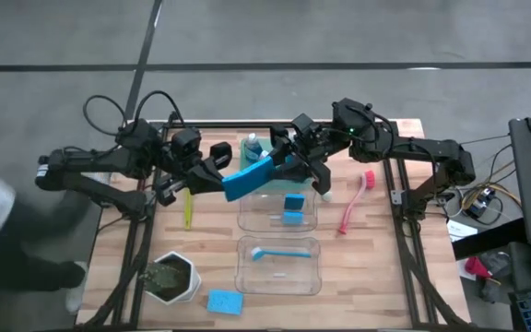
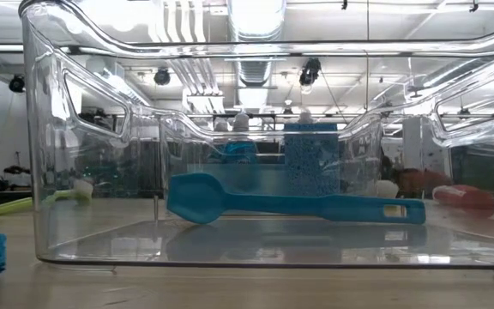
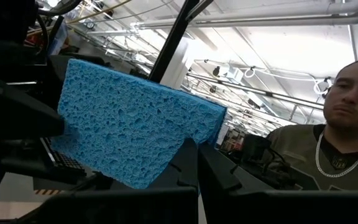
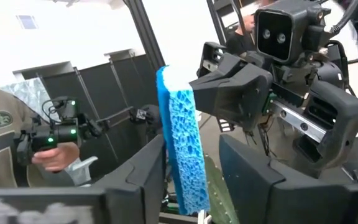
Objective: Pick & Place Kitchen Sink Supplies
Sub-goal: Put the blue sponge into the top transparent bin
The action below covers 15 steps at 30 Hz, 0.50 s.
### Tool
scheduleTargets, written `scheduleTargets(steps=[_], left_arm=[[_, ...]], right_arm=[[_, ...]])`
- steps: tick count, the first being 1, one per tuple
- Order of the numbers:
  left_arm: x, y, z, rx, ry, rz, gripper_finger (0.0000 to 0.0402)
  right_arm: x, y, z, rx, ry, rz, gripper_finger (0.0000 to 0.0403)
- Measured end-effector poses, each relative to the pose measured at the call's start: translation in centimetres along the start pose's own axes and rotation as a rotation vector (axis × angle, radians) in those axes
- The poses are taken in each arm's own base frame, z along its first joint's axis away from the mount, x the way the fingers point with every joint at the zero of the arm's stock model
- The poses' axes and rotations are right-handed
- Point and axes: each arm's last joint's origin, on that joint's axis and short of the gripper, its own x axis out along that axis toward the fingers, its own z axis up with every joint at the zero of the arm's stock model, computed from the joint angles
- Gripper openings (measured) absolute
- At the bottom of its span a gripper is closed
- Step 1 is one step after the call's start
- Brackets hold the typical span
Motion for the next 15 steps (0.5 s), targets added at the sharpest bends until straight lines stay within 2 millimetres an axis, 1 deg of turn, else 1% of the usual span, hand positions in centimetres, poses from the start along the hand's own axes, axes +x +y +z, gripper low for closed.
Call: scheduleTargets(steps=[9,15], left_arm=[[-0.03,0.11,0.07,-0.044,-0.025,0.036,0.0000],[-0.32,0.03,0.04,-0.074,-0.017,0.068,0.0003]], right_arm=[[-0.01,0.04,-0.02,0.002,0.009,0.017,0.0087],[-0.09,0.17,0.04,0.001,0.015,0.029,0.0059]])
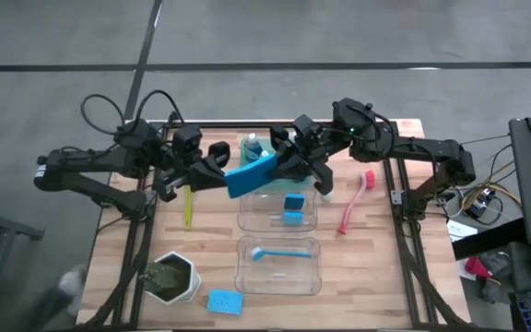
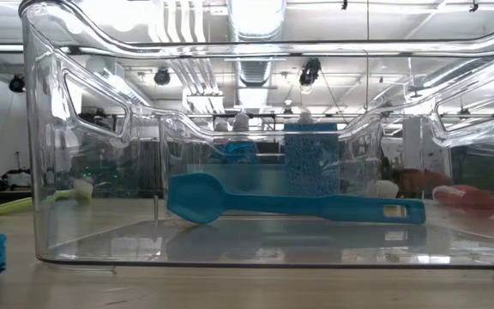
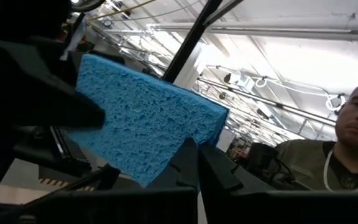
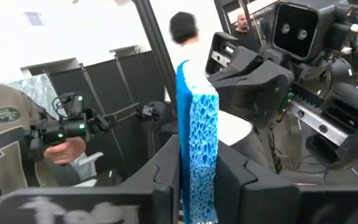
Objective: Pick & Place Kitchen Sink Supplies
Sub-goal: Put the blue sponge into the top transparent bin
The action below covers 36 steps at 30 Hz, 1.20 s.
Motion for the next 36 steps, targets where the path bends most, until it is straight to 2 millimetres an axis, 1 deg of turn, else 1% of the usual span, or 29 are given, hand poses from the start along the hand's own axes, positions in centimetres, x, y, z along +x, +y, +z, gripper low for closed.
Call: scheduleTargets(steps=[3,10,13,17,21,26,36], left_arm=[[-0.2,-0.1,0.1,-0.003,-0.005,0.013,0.0024],[-1.1,-0.7,0.4,-0.037,0.008,0.035,0.0102],[-1.7,-1.1,0.6,-0.032,0.013,0.049,0.0129],[-2.6,-2.0,1.3,0.000,-0.062,0.074,0.0153],[-3.5,-2.9,2.1,0.052,-0.177,0.132,0.0165],[-4.3,-3.5,2.7,0.087,-0.265,0.194,0.0167],[-4.5,-3.7,2.8,0.148,-0.282,0.219,0.0167]], right_arm=[[-0.1,0.2,0.1,-0.005,0.002,0.015,0.0051],[-0.4,0.7,0.4,0.009,0.005,0.038,0.0049],[-0.9,1.2,0.8,0.012,0.004,0.046,0.0048],[-1.6,1.9,1.5,-0.003,-0.015,0.046,0.0047],[-2.3,1.7,1.7,0.019,-0.006,-0.009,0.0047],[-3.2,0.2,1.0,0.144,0.071,-0.110,0.0048],[-4.9,-2.3,-0.8,0.303,0.232,-0.284,0.0048]])
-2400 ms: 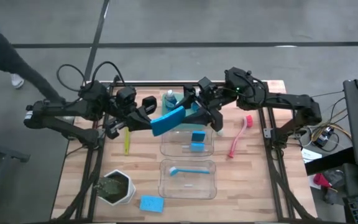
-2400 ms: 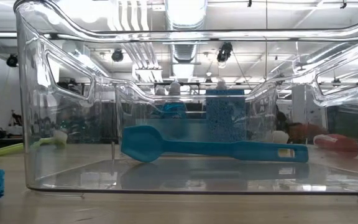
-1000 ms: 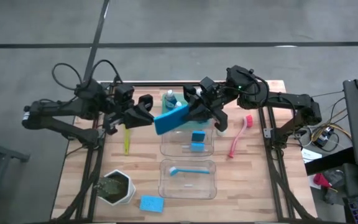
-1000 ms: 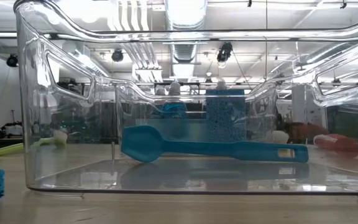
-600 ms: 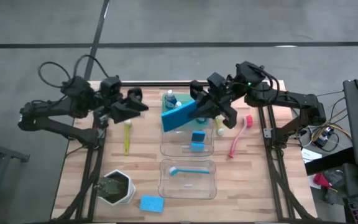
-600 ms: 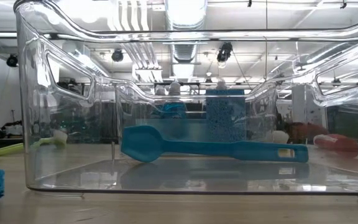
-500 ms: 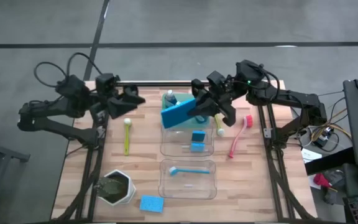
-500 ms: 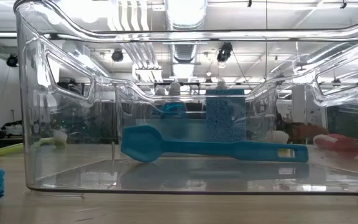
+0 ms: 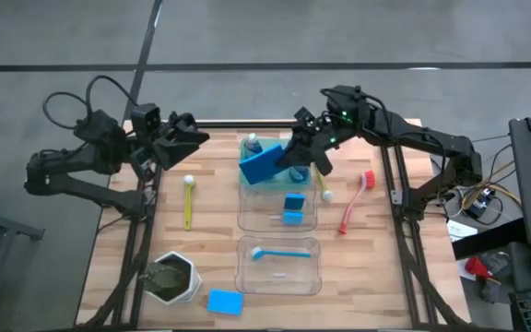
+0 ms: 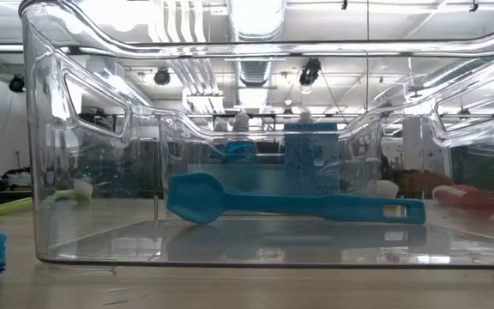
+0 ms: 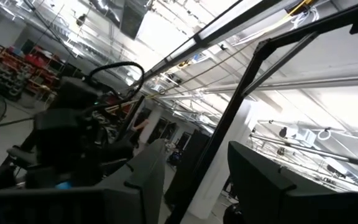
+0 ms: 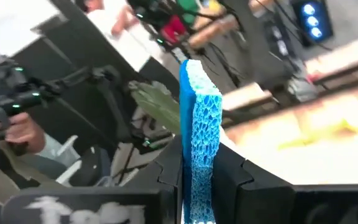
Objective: Pick & Place Kitchen Sink Supplies
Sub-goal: Put the blue sponge into the top transparent bin
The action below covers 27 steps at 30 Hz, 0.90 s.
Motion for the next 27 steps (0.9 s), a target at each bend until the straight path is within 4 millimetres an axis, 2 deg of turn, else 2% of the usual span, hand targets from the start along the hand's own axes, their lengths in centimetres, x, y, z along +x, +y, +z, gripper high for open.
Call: scheduleTargets(steps=[9,27], left_arm=[[0.0,0.1,-0.2,0.023,0.017,0.011,0.0167],[-0.2,0.3,-0.7,0.015,0.101,0.011,0.0167]], right_arm=[[0.4,-2.2,-2.3,0.075,0.179,-0.186,0.0047],[4.6,-7.8,-5.5,0.172,0.408,-0.386,0.0047]])
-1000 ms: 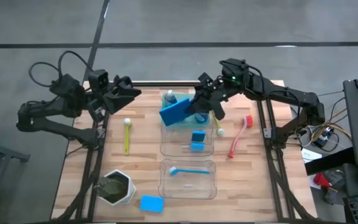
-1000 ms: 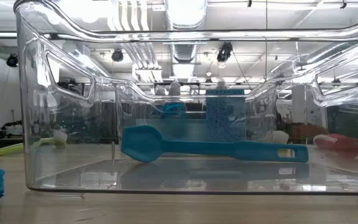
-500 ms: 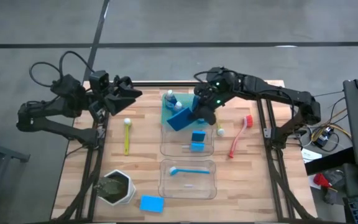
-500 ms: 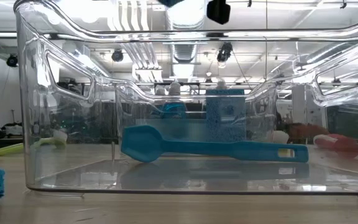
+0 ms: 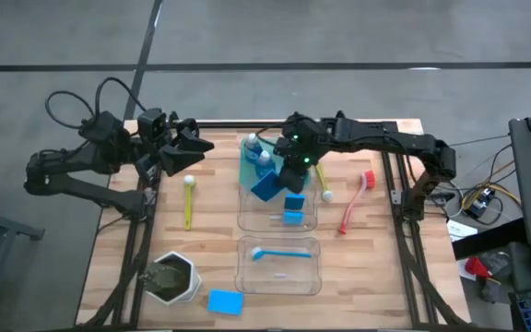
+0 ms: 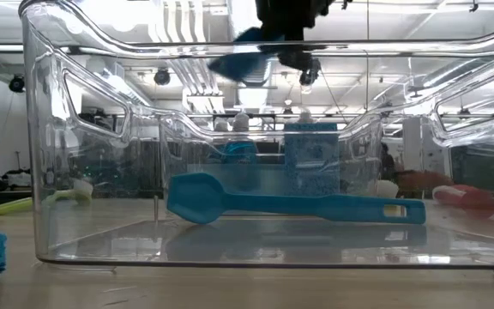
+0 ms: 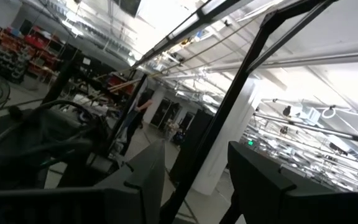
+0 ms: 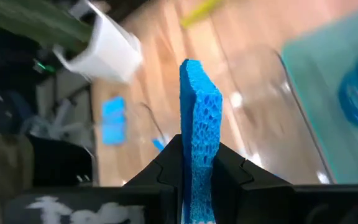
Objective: Pick & Place Kitchen Sink Supplies
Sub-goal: Put the blue sponge into the top transparent bin
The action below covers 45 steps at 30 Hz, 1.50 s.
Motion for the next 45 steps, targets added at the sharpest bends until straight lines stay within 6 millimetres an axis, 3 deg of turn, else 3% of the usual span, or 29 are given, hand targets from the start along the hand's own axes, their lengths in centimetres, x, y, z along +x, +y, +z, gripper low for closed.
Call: scheduleTargets(steps=[8,17,28,45], left_arm=[[-0.5,-0.1,0.0,-0.005,0.020,0.013,0.0167],[-1.1,-0.3,0.0,-0.006,0.046,0.029,0.0167],[-1.3,-0.3,0.0,-0.008,0.055,0.038,0.0167],[-1.3,0.0,-0.5,-0.011,0.098,0.067,0.0167]], right_arm=[[0.9,0.1,1.6,-0.049,0.176,-0.235,0.0047],[3.5,0.5,4.1,-0.134,0.266,-0.260,0.0047],[8.3,-1.1,3.7,-0.209,0.484,-0.344,0.0047],[11.3,-1.2,3.3,-0.348,0.512,-0.380,0.0047]])
